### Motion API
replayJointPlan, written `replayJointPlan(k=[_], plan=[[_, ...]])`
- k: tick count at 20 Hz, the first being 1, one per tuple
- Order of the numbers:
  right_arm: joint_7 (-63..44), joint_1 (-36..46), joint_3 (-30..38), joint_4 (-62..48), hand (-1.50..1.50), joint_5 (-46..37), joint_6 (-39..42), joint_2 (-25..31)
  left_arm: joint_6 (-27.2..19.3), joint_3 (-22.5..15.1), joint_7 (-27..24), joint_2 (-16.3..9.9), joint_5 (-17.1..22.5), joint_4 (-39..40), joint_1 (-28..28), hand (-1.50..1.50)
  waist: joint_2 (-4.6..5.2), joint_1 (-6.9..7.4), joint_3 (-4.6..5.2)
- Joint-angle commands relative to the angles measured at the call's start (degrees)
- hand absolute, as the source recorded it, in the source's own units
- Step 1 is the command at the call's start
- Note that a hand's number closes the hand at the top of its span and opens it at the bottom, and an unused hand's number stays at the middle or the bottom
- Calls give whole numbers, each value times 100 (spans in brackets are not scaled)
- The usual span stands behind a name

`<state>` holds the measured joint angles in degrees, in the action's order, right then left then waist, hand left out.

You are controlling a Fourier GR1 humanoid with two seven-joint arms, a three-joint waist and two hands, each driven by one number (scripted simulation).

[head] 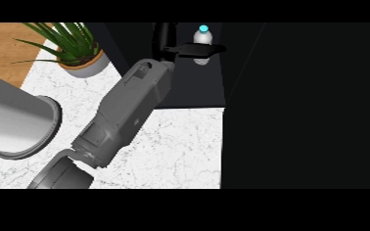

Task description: Pick up the bottled water, place it into the cabinet and close the cabinet

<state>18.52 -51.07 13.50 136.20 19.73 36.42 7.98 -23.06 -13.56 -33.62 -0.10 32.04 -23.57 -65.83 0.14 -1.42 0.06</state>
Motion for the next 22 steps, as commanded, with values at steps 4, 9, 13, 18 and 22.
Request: replayJointPlan(k=[4,9,13,18,22], plan=[[-544,8,27,681,-150,345,-201,46,11,-696,429,9,240,-1407,875,-150,-60,156,0],[-488,-274,-139,805,-150,303,-65,-101,-275,-973,807,9,112,-2586,1550,-150,-94,208,-2],[-599,-307,-280,966,-150,177,-206,-172,-512,-1473,892,9,186,-3533,2300,-150,-89,203,1],[-647,-369,-193,1085,-150,221,-319,-98,-321,-1835,951,-437,-1,-4798,3587,-150,-96,271,4],[-574,-10,-103,794,-150,134,-251,100,-612,-2108,1339,-675,-125,-5872,4189,-150,-76,234,-3]])
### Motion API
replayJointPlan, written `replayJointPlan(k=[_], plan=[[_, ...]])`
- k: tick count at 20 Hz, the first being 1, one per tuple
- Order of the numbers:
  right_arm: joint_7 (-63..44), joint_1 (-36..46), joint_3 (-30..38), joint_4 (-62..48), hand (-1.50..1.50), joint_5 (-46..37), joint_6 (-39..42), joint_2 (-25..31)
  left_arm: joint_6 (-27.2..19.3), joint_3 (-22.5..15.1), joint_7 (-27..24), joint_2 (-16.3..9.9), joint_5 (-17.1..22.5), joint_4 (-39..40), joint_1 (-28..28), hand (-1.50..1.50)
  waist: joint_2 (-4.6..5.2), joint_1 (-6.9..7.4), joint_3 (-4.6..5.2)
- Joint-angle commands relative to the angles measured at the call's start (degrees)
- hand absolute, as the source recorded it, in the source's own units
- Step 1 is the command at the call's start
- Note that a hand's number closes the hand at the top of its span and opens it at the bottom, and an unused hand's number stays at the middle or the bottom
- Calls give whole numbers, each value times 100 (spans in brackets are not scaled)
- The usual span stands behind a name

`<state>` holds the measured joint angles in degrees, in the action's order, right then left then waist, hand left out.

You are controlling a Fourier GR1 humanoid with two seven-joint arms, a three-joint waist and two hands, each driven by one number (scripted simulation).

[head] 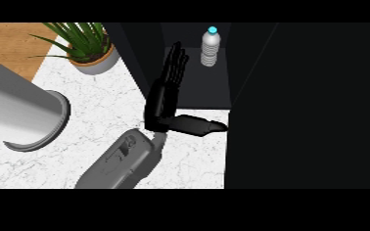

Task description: Pick up the bottled water, place it into the cabinet and close the cabinet

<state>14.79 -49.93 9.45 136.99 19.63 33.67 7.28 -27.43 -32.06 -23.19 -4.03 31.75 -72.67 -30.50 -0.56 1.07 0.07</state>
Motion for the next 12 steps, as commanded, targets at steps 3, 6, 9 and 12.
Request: replayJointPlan(k=[3,6,9,12], plan=[[-329,-398,-220,827,-150,94,412,225,-290,-440,239,-397,-256,-1445,1175,-150,9,-74,-3],[-664,-29,-589,668,150,-205,557,602,-184,-475,346,-753,-160,-2072,1629,-150,13,48,0],[-895,-74,-888,1156,150,-160,663,790,-294,-462,234,-824,-276,-2300,1877,-150,26,-13,4],[-1046,-57,-1485,1201,150,-739,655,677,-134,-571,-46,-901,-306,-2317,2376,-150,31,-81,7]])
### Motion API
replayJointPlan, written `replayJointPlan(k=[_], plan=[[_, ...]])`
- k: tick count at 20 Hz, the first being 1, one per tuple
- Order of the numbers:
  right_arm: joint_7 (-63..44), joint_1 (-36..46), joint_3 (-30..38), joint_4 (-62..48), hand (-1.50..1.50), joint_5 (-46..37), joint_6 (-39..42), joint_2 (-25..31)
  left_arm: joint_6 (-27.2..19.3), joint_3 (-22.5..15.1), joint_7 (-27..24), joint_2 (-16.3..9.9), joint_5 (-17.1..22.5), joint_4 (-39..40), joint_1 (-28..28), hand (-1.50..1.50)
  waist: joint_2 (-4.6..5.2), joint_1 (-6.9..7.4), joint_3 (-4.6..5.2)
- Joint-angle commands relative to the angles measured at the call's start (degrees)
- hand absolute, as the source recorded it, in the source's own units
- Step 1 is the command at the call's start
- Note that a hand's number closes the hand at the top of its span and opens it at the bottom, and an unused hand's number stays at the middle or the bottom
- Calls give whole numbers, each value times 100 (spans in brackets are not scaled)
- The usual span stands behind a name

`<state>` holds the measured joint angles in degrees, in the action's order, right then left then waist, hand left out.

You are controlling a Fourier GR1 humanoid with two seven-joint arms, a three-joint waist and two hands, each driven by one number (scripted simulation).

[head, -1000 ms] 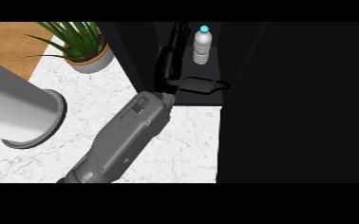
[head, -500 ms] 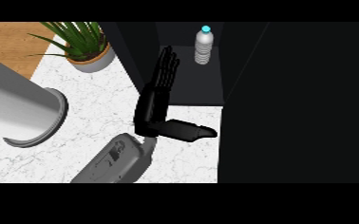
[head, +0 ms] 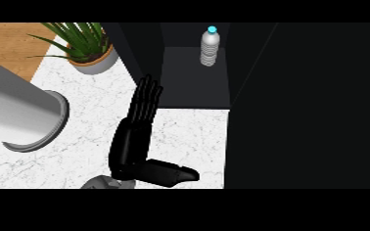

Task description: Pick up the bottled water, place it into the cabinet and close the cabinet

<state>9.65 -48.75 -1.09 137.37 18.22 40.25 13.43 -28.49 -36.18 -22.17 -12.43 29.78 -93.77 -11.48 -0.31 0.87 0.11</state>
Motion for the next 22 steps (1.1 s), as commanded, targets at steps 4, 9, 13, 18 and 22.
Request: replayJointPlan(k=[4,9,13,18,22], plan=[[-746,-356,-916,1350,150,-671,13,139,148,274,-59,-622,97,-871,869,-150,-5,-83,4],[-1040,55,-1790,1347,150,-1235,-174,21,435,274,-260,-926,212,-1266,1450,-150,-22,-27,20],[-1434,204,-2445,1564,150,-1469,-453,-80,405,314,-265,-1088,234,-1680,1783,-150,-29,-1,25],[-1754,511,-3486,1408,150,-2401,-686,-334,449,584,-500,-1258,274,-1877,2198,-150,-41,-28,25],[-2143,1077,-4155,1404,150,-2732,-873,-589,805,903,-425,-1556,571,-1878,2335,-150,-26,37,41]])
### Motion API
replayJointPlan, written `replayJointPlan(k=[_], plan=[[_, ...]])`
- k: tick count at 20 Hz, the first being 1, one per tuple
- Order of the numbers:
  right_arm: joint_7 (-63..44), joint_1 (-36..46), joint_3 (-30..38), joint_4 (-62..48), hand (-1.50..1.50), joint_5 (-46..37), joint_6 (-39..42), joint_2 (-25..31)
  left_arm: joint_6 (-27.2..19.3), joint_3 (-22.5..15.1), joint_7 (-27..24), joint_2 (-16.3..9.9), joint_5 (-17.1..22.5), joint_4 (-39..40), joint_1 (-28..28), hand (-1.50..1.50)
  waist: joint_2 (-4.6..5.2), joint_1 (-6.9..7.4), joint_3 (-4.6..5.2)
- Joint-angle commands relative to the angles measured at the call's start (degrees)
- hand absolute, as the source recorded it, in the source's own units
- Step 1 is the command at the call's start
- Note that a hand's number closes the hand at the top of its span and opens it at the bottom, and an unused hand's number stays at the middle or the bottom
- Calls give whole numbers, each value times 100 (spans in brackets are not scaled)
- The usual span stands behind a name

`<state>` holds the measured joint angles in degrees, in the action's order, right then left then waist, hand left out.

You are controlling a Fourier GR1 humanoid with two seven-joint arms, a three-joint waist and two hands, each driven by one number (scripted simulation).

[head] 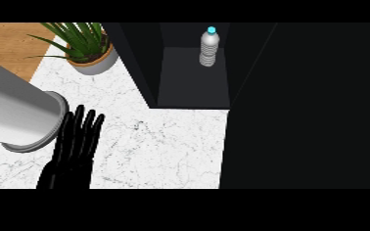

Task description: Pick up the bottled water, place it into the cabinet and close the cabinet

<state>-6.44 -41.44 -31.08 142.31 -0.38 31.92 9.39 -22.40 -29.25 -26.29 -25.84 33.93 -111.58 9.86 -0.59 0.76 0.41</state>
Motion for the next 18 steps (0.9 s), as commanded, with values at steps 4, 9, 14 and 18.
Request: replayJointPlan(k=[4,9,14,18], plan=[[-889,1102,-1350,541,150,-1180,-197,-391,351,435,-136,-346,255,-97,412,-150,-1,88,13],[-1359,1816,-1631,186,150,-1265,-477,-863,479,633,-87,-485,421,-360,500,-150,-28,97,21],[-1819,2686,-1804,-100,150,-1198,-992,-912,787,738,-223,-610,526,-253,742,-150,0,114,31],[-1970,3355,-1720,-417,150,-1231,-1222,-908,989,795,-300,-697,619,-362,923,-150,-2,197,33]])
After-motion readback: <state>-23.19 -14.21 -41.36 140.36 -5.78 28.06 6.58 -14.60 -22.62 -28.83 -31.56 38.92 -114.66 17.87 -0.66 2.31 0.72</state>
